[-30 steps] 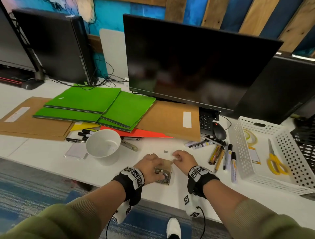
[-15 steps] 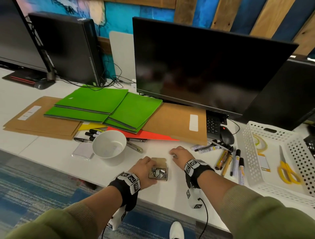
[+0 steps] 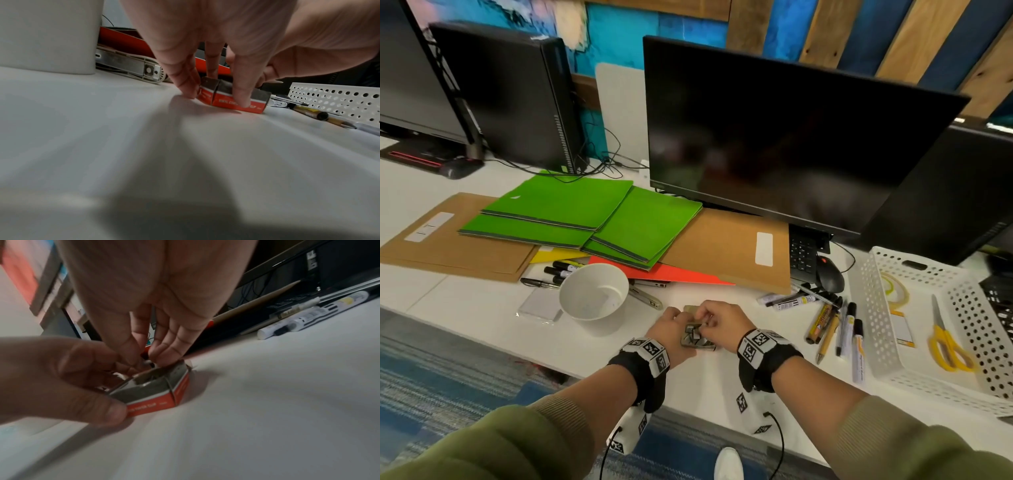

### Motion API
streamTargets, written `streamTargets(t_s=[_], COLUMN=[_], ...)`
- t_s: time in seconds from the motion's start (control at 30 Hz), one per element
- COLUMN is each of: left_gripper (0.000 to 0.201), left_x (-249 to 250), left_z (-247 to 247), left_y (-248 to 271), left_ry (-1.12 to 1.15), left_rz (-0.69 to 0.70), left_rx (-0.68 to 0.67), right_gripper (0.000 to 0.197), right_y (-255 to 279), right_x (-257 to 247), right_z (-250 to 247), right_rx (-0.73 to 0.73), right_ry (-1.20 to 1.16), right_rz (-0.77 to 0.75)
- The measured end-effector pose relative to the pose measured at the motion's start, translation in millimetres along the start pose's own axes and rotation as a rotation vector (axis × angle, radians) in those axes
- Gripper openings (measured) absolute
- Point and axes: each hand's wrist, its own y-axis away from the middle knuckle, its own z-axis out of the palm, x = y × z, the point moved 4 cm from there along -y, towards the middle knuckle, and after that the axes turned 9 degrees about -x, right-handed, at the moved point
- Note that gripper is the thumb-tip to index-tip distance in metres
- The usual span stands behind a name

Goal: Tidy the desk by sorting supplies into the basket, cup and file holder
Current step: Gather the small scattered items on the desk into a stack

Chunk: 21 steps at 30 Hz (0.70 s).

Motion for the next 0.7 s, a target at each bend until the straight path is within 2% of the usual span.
streamTargets(t_s=[0.03, 0.1, 0.17, 0.23, 0.3, 0.43, 0.53, 0.63, 0.7], left_gripper=[0.067, 0.071, 0.078, 0.081, 0.081, 0.084, 0.089, 0.094, 0.096], left_x=[0.1, -1.9, -4.9, -6.3, -5.9, -5.5, -6.8, -6.6, -6.6], left_z=[0.1, 0.3, 0.6, 0.0, -0.6, -0.9, -1.0, -0.6, -0.5], left_y=[-0.8, -1.1, -1.4, -1.7, -1.9, -3.3, -5.9, -6.8, -7.1], left_ry=[0.001, 0.011, 0.035, 0.05, 0.066, 0.1, 0.1, 0.11, 0.115], left_rz=[-0.001, -0.009, -0.022, -0.019, -0.007, 0.001, -0.006, -0.01, -0.016], left_rx=[-0.003, -0.01, -0.019, -0.015, -0.005, 0.001, -0.013, -0.017, -0.01], right_gripper=[0.021, 0.014, 0.012, 0.018, 0.02, 0.034, 0.04, 0.035, 0.022], right_y=[-0.1, -1.1, 0.0, 1.3, 1.5, -0.8, -0.8, 5.2, 9.8], right_x=[0.9, 7.7, 21.1, 34.8, 40.3, 40.3, 38.2, 34.1, 31.8], right_z=[0.8, -4.6, -12.4, -12.4, -6.2, 3.7, 1.7, -5.1, -10.5], right_rx=[0.016, 0.15, 0.277, 0.285, 0.225, 0.14, 0.163, 0.223, 0.242], right_ry=[0.008, -0.022, -0.097, -0.15, -0.189, -0.338, -0.479, -0.692, -0.69], right_rz=[-0.001, 0.038, 0.177, 0.319, 0.372, 0.348, 0.324, 0.285, 0.234])
